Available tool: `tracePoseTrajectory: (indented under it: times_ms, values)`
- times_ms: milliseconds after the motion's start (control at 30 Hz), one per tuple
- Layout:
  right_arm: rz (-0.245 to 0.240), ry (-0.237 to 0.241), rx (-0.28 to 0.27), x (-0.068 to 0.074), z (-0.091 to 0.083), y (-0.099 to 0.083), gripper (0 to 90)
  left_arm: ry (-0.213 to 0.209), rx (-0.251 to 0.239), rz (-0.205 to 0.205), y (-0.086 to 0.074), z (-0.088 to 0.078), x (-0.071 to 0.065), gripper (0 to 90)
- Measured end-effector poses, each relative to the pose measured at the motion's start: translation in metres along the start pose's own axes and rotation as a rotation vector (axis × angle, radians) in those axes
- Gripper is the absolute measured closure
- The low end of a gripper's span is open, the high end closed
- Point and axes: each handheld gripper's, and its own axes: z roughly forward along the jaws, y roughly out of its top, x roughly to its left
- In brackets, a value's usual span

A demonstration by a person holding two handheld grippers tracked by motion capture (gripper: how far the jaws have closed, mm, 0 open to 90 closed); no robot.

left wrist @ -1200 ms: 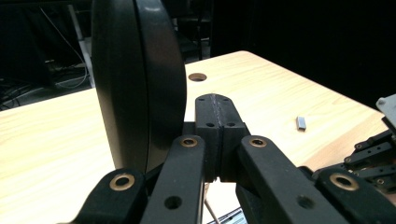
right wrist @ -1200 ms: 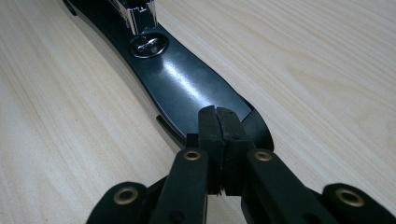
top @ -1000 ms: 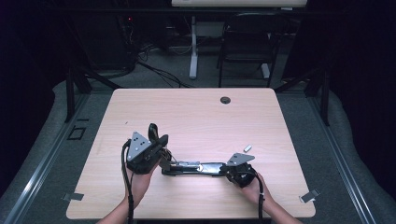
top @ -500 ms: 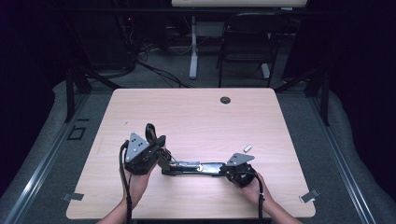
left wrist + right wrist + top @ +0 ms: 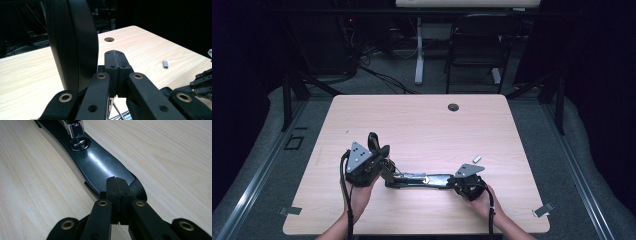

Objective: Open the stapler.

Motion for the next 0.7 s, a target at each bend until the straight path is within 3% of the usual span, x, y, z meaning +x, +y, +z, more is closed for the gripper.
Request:
tracePoseTrajectory:
  times_ms: [700]
  values:
    - [-0.002, -0.001, 0.001, 0.0001, 0.0001, 0.0002, 90.0, 0.002, 0.012, 0.005, -0.0013, -0.0026, 0.0022, 90.0]
